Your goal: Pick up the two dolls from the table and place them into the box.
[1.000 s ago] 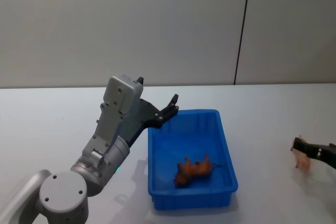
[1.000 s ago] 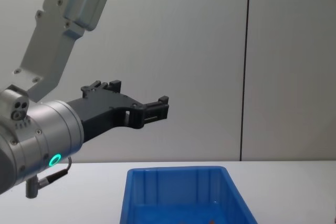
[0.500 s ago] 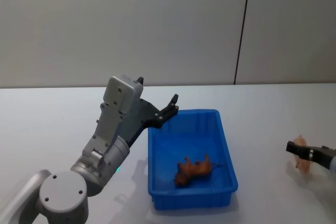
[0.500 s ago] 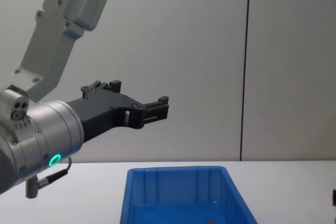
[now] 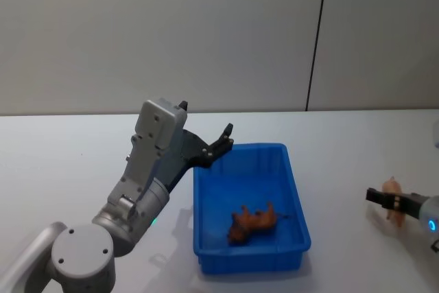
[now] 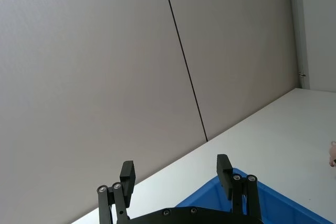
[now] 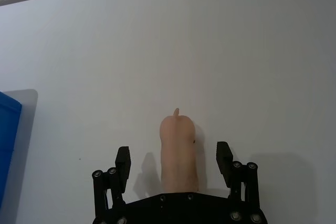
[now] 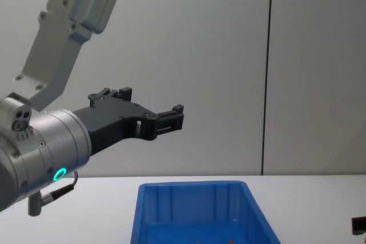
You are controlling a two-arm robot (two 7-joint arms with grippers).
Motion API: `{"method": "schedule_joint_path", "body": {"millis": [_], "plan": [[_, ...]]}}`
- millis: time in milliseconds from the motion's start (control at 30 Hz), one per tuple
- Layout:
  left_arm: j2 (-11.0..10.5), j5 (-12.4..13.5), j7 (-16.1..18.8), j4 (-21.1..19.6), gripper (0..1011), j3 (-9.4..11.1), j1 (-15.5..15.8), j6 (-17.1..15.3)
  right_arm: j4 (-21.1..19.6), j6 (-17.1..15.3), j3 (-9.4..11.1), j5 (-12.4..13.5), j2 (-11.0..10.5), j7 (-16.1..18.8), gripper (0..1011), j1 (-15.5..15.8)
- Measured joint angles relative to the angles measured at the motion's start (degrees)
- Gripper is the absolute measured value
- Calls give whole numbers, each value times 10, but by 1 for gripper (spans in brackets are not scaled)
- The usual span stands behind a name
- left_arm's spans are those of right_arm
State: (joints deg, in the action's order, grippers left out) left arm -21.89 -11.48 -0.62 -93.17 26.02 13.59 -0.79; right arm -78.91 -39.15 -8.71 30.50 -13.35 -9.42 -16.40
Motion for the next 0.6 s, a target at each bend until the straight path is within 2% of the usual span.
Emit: {"method": "schedule_joint_path", "body": {"millis": [133, 267, 400, 433, 500, 600], "plan": [[0, 0, 0, 0, 999, 0, 0, 0, 16, 2, -3, -7, 4, 7, 995, -10], [0, 0, 0, 0, 999, 0, 0, 0, 27, 4, -5, -13, 6, 11, 922, -17], [0, 0, 0, 0, 999, 0, 0, 0, 36, 5, -6, -17, 8, 14, 831, -22], [0, 0, 0, 0, 999, 0, 0, 0, 39, 6, -6, -18, 9, 15, 771, -24], [0, 0, 0, 0, 999, 0, 0, 0, 42, 6, -7, -19, 9, 16, 736, -26], [0, 0, 0, 0, 999, 0, 0, 0, 46, 7, -7, -21, 10, 18, 616, -28]]}}
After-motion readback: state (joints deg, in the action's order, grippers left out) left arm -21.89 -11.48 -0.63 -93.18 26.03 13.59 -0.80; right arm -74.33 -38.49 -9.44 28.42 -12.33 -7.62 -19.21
